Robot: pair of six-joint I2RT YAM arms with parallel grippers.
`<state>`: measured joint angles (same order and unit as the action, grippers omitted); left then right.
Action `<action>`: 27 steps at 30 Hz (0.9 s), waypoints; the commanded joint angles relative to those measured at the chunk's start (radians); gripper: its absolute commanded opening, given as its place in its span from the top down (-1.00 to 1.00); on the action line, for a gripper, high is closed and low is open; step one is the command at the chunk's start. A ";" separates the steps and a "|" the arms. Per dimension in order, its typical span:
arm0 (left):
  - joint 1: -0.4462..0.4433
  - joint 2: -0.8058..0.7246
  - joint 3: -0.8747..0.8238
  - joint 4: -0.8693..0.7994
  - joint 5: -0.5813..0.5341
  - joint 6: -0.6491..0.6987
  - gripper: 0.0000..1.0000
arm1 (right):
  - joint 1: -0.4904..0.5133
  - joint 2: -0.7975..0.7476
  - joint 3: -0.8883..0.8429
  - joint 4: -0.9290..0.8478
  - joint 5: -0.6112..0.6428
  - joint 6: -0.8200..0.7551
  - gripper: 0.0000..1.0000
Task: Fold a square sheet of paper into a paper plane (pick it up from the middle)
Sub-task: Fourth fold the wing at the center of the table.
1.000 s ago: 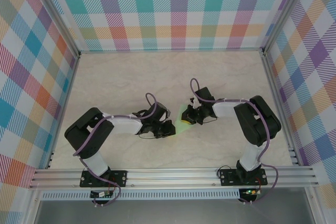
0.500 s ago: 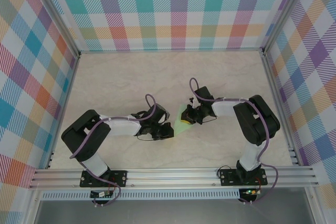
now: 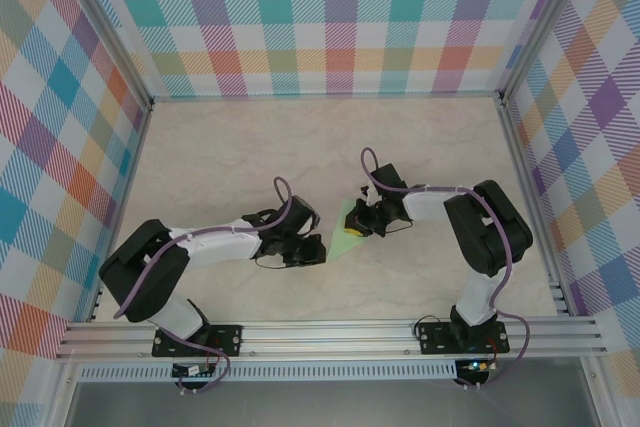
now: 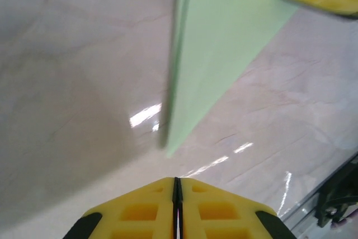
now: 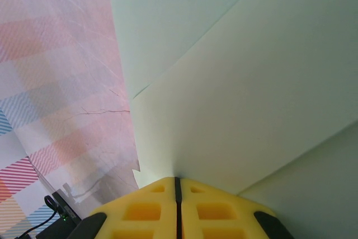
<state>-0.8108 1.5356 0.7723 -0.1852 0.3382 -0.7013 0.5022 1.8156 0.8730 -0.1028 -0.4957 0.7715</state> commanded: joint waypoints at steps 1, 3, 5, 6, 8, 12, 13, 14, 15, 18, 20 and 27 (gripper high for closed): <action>0.006 -0.002 0.075 0.014 -0.041 0.032 0.77 | 0.006 0.086 -0.023 -0.075 0.144 0.001 0.84; 0.009 0.049 0.108 0.034 -0.032 0.035 0.77 | 0.006 0.088 -0.023 -0.073 0.141 0.003 0.84; 0.009 0.110 0.135 0.058 -0.010 0.036 0.79 | 0.006 0.089 -0.024 -0.072 0.137 0.003 0.84; 0.009 0.131 0.144 0.062 -0.009 0.036 0.80 | 0.006 0.090 -0.025 -0.068 0.135 0.002 0.83; 0.013 0.176 0.162 0.079 -0.015 0.039 0.80 | 0.006 0.093 -0.026 -0.067 0.130 0.002 0.83; 0.016 0.242 0.185 0.119 -0.010 0.027 0.81 | 0.006 0.097 -0.027 -0.065 0.128 0.003 0.83; 0.016 0.257 0.188 0.120 -0.015 0.026 0.81 | 0.005 0.096 -0.028 -0.065 0.128 0.003 0.83; 0.015 0.267 0.190 0.119 -0.023 0.026 0.82 | 0.006 0.096 -0.028 -0.066 0.128 0.002 0.83; 0.017 0.276 0.191 0.120 -0.031 0.029 0.82 | 0.006 0.096 -0.028 -0.067 0.128 0.002 0.83; 0.016 0.290 0.184 0.117 -0.032 0.029 0.82 | 0.006 0.096 -0.029 -0.068 0.128 0.002 0.83; 0.017 0.288 0.168 0.118 -0.024 0.024 0.83 | 0.006 0.096 -0.029 -0.068 0.129 0.001 0.83; 0.016 0.232 0.050 0.107 0.046 0.019 0.83 | 0.006 0.099 -0.027 -0.075 0.138 0.001 0.83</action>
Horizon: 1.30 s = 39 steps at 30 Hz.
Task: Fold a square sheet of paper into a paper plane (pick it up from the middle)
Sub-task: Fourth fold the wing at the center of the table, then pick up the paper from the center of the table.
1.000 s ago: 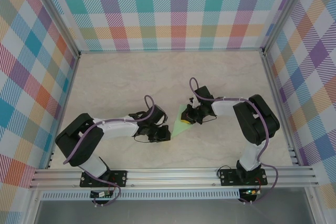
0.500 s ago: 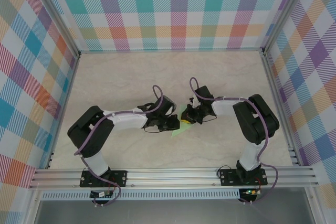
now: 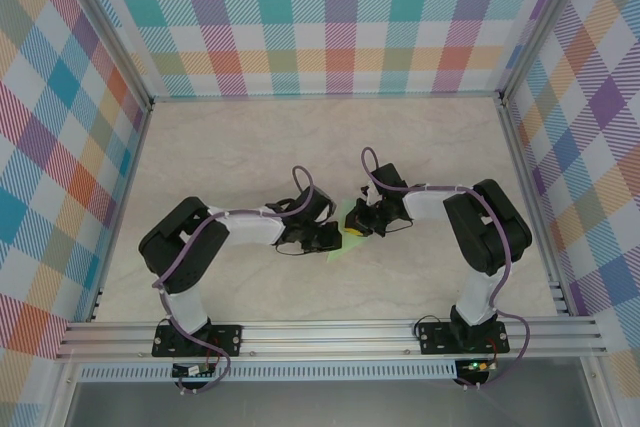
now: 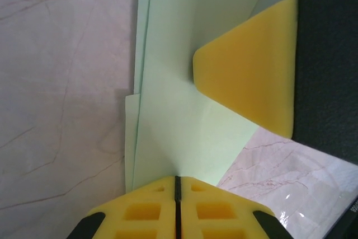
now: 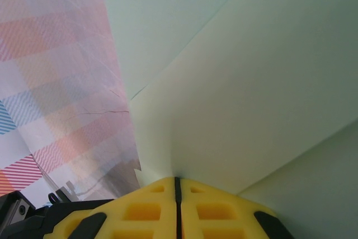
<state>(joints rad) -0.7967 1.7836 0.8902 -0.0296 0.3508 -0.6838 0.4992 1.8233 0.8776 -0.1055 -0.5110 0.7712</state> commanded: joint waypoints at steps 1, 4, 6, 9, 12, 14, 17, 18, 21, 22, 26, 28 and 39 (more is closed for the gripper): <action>0.000 -0.029 -0.088 -0.053 0.047 0.003 0.83 | 0.009 0.092 -0.031 -0.074 0.156 0.000 0.84; -0.007 -0.077 -0.134 -0.089 0.059 0.019 0.83 | 0.009 0.096 -0.027 -0.078 0.161 0.000 0.84; -0.018 -0.104 -0.142 -0.144 0.057 0.054 0.82 | 0.009 0.097 -0.026 -0.080 0.164 0.000 0.84; -0.032 -0.138 -0.123 -0.257 0.037 0.116 0.82 | 0.009 0.099 -0.021 -0.083 0.166 0.001 0.84; -0.035 -0.174 -0.095 -0.351 0.002 0.160 0.83 | 0.009 0.093 -0.012 -0.090 0.161 0.002 0.83; -0.035 -0.203 -0.071 -0.371 -0.027 0.171 0.82 | 0.010 0.079 0.000 -0.087 0.136 -0.005 0.80; -0.027 -0.242 -0.047 -0.331 -0.055 0.135 0.80 | 0.012 0.031 0.026 -0.083 0.086 -0.003 0.74; -0.022 -0.249 -0.044 -0.312 -0.060 0.120 0.78 | 0.012 0.004 0.039 -0.088 0.079 -0.003 0.71; 0.001 -0.270 -0.037 -0.268 -0.108 0.071 0.70 | 0.012 -0.090 0.073 -0.108 0.080 0.006 0.51; 0.013 -0.273 -0.041 -0.257 -0.124 0.051 0.66 | 0.012 -0.125 0.081 -0.117 0.097 0.012 0.42; 0.052 -0.281 -0.068 -0.159 -0.142 -0.009 0.47 | 0.012 -0.237 0.077 -0.173 0.217 0.038 0.06; 0.062 -0.283 -0.078 -0.132 -0.151 -0.028 0.37 | 0.012 -0.283 0.052 -0.198 0.298 0.059 -0.07; 0.076 -0.278 -0.103 -0.057 -0.235 -0.047 -0.24 | 0.011 -0.240 -0.024 -0.109 0.293 0.133 -0.19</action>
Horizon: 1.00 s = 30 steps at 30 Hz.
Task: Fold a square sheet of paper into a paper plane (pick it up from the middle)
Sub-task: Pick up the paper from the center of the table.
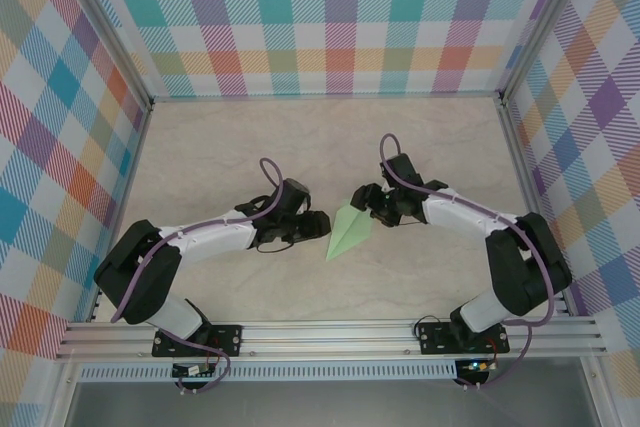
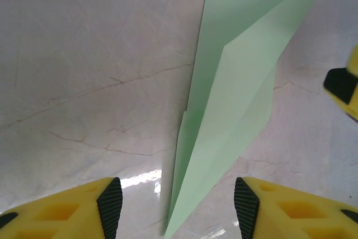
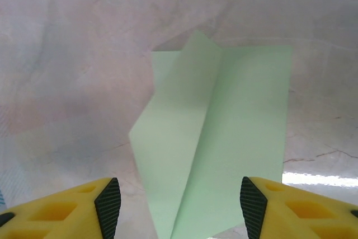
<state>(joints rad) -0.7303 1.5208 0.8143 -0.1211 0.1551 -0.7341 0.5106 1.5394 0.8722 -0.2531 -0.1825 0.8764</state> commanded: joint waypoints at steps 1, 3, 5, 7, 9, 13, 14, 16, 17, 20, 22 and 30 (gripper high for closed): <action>0.011 -0.022 -0.032 0.037 -0.056 0.009 -0.30 | 0.000 0.061 -0.019 0.062 -0.057 0.027 -0.16; 0.014 -0.038 -0.044 0.033 -0.077 0.018 -0.39 | 0.002 0.081 -0.024 0.105 -0.091 0.020 -0.07; 0.021 -0.053 -0.055 0.032 -0.084 0.024 -0.46 | 0.009 0.088 -0.030 0.140 -0.088 0.014 -0.01; 0.026 -0.061 -0.066 0.038 -0.081 0.028 -0.54 | 0.011 0.108 -0.020 0.139 -0.084 0.010 0.02; 0.034 -0.068 -0.075 0.052 -0.064 0.034 -0.62 | 0.014 0.131 -0.016 0.154 -0.099 0.004 0.07; 0.056 -0.087 -0.096 0.083 -0.016 0.040 -0.87 | 0.019 0.165 -0.016 0.201 -0.136 -0.005 0.16; 0.062 -0.091 -0.098 0.082 -0.006 0.040 -0.89 | 0.020 0.169 -0.019 0.220 -0.149 -0.009 0.22; 0.076 -0.097 -0.100 0.078 0.015 0.034 -0.96 | 0.021 0.166 -0.028 0.254 -0.163 -0.011 0.34; 0.087 -0.100 -0.101 0.070 0.026 0.024 -1.00 | 0.022 0.160 -0.034 0.269 -0.165 -0.012 0.46; 0.125 -0.112 -0.118 0.085 0.085 -0.016 -1.00 | 0.022 0.129 -0.053 0.308 -0.155 -0.004 0.69; 0.153 -0.130 -0.138 0.116 0.139 -0.045 -1.00 | 0.022 0.096 -0.071 0.343 -0.147 0.009 0.79; 0.218 -0.219 -0.166 0.216 0.351 -0.117 -1.00 | 0.012 -0.050 -0.038 0.436 -0.306 0.025 0.83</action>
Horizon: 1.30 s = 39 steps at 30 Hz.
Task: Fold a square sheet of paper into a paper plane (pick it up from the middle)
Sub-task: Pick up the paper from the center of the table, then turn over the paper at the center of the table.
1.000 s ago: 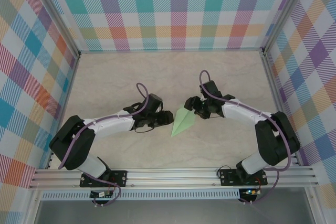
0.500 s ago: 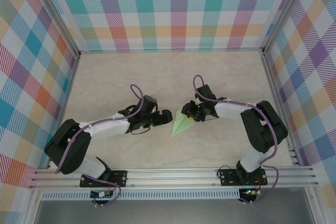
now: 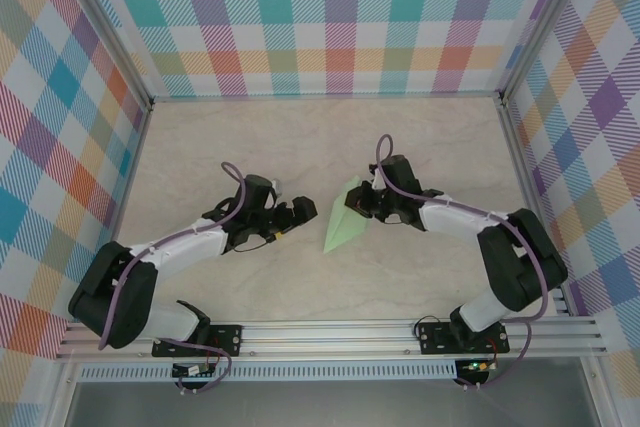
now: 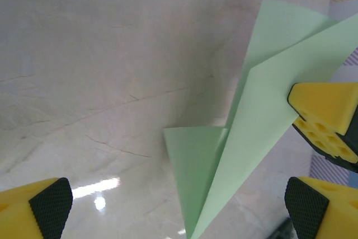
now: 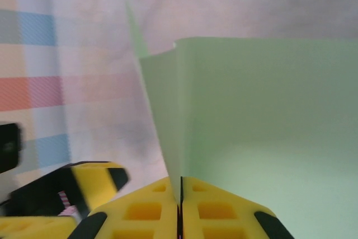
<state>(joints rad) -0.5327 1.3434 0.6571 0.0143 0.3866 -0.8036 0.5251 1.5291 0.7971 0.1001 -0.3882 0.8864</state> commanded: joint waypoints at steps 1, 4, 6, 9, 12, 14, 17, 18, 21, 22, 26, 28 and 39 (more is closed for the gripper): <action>0.026 -0.049 -0.016 0.123 0.157 -0.075 -1.00 | -0.005 -0.047 0.049 0.096 -0.133 0.025 0.82; 0.029 -0.064 -0.028 0.226 0.238 -0.138 -1.00 | -0.013 -0.059 0.084 0.113 -0.207 0.062 0.82; 0.028 -0.076 -0.030 0.274 0.264 -0.164 -1.00 | -0.013 -0.064 0.102 0.132 -0.242 0.084 0.81; 0.028 -0.087 -0.028 0.343 0.294 -0.203 -1.00 | -0.013 -0.067 0.126 0.149 -0.283 0.115 0.80; 0.028 -0.092 -0.033 0.420 0.314 -0.240 -0.99 | -0.013 -0.064 0.135 0.190 -0.325 0.157 0.79; 0.028 -0.099 -0.037 0.452 0.312 -0.252 -0.95 | -0.013 -0.064 0.139 0.206 -0.350 0.178 0.78; 0.028 -0.107 -0.039 0.481 0.309 -0.261 -0.73 | -0.013 -0.070 0.133 0.218 -0.370 0.192 0.76; 0.028 -0.113 -0.039 0.483 0.303 -0.261 -0.65 | -0.012 -0.073 0.134 0.210 -0.374 0.192 0.76; 0.028 -0.125 -0.039 0.475 0.282 -0.257 -0.42 | -0.013 -0.077 0.131 0.199 -0.388 0.189 0.75; 0.028 -0.129 -0.039 0.471 0.274 -0.257 -0.34 | -0.013 -0.079 0.131 0.188 -0.387 0.185 0.75; 0.028 -0.133 -0.036 0.463 0.268 -0.259 -0.06 | -0.013 -0.080 0.126 0.167 -0.387 0.176 0.73; 0.028 -0.135 -0.030 0.446 0.266 -0.252 0.12 | -0.013 -0.078 0.129 0.152 -0.387 0.170 0.71; 0.028 -0.139 0.023 0.259 0.240 -0.154 0.73 | -0.014 -0.137 0.191 -0.150 -0.267 0.041 0.23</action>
<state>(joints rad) -0.5152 1.2327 0.6369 0.3641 0.6445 -1.0161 0.5171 1.4532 0.9413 0.0872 -0.7086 1.0103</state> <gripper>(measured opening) 0.137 0.376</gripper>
